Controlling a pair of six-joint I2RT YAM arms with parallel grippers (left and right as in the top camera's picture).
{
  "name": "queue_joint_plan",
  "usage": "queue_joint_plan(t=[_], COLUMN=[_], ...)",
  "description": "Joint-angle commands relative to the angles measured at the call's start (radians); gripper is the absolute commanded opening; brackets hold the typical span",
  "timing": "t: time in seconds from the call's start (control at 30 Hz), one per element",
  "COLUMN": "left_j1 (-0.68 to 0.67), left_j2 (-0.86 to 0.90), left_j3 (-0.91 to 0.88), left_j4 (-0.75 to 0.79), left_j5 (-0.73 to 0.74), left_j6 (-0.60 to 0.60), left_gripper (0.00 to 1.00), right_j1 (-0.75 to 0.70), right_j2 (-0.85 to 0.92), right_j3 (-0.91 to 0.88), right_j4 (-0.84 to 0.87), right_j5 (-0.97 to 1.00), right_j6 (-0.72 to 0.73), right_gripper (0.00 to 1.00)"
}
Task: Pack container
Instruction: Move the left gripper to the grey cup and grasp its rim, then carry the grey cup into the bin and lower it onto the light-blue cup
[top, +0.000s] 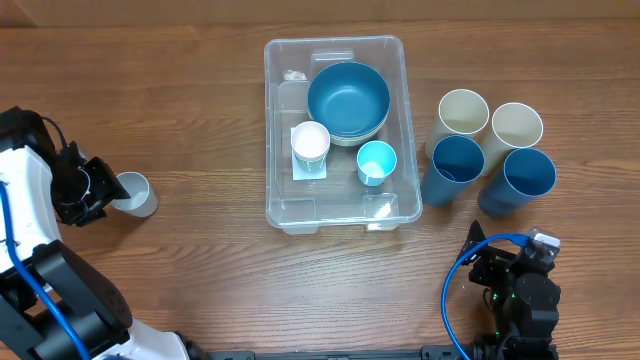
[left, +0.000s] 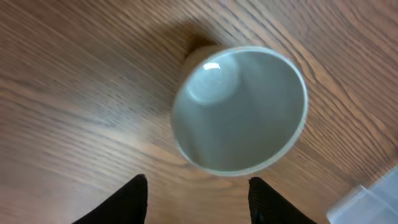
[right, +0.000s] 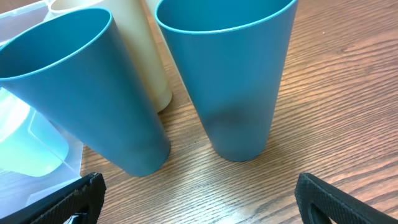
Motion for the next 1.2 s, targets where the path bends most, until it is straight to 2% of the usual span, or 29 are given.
queue_joint_plan(t=[0.0,0.13,0.27,0.3,0.4,0.47,0.7,0.8,0.93,1.03,1.07,1.17], left_j1=[0.002,0.002,0.002,0.003,0.003,0.003,0.002,-0.003,-0.057,-0.166,-0.252,-0.422], left_j2=[-0.023,-0.022,-0.022,-0.023,-0.023,-0.023,-0.025,-0.043,-0.098,-0.131,-0.141,-0.141], left_j3=[-0.065,-0.134,-0.161,-0.161,-0.161,-0.161,-0.130,-0.057,0.138,0.307,0.391,0.496], left_j4=[0.061,0.140,0.184,0.189,0.203,0.211,0.184,0.126,-0.004,-0.100,-0.136,-0.156], left_j5=[-0.035,-0.045,-0.045,-0.045,-0.046,-0.045,0.015,0.081,0.146,0.159,0.158,0.155], left_j6=[-0.022,-0.052,-0.059,-0.059,-0.058,-0.058,-0.024,-0.024,0.013,0.065,0.091,0.114], left_gripper=[0.53,0.50,0.41,0.36,0.13,0.04,0.04,0.04,0.04,0.04,0.04,0.04], right_j1=[-0.003,-0.003,-0.003,-0.003,-0.003,-0.003,-0.003,-0.003,-0.003,-0.003,-0.003,-0.003], right_j2=[-0.010,-0.010,-0.010,-0.010,-0.010,-0.010,-0.010,-0.010,-0.010,-0.010,-0.010,-0.010], right_j3=[-0.016,-0.016,-0.016,-0.016,-0.016,-0.016,-0.016,-0.016,-0.016,-0.016,-0.016,-0.016], right_j4=[-0.005,-0.005,-0.005,-0.005,-0.005,-0.005,-0.005,-0.005,-0.005,-0.005,-0.005,-0.005], right_j5=[0.006,0.006,0.007,0.006,0.006,0.006,0.006,0.006,0.006,0.006,0.006,0.006], right_j6=[0.006,0.006,0.006,0.006,0.006,0.006,0.006,0.006,0.006,0.006,0.006,0.006], right_gripper=[1.00,1.00,1.00,1.00,1.00,1.00,1.00,1.00,1.00,1.00,1.00,1.00])
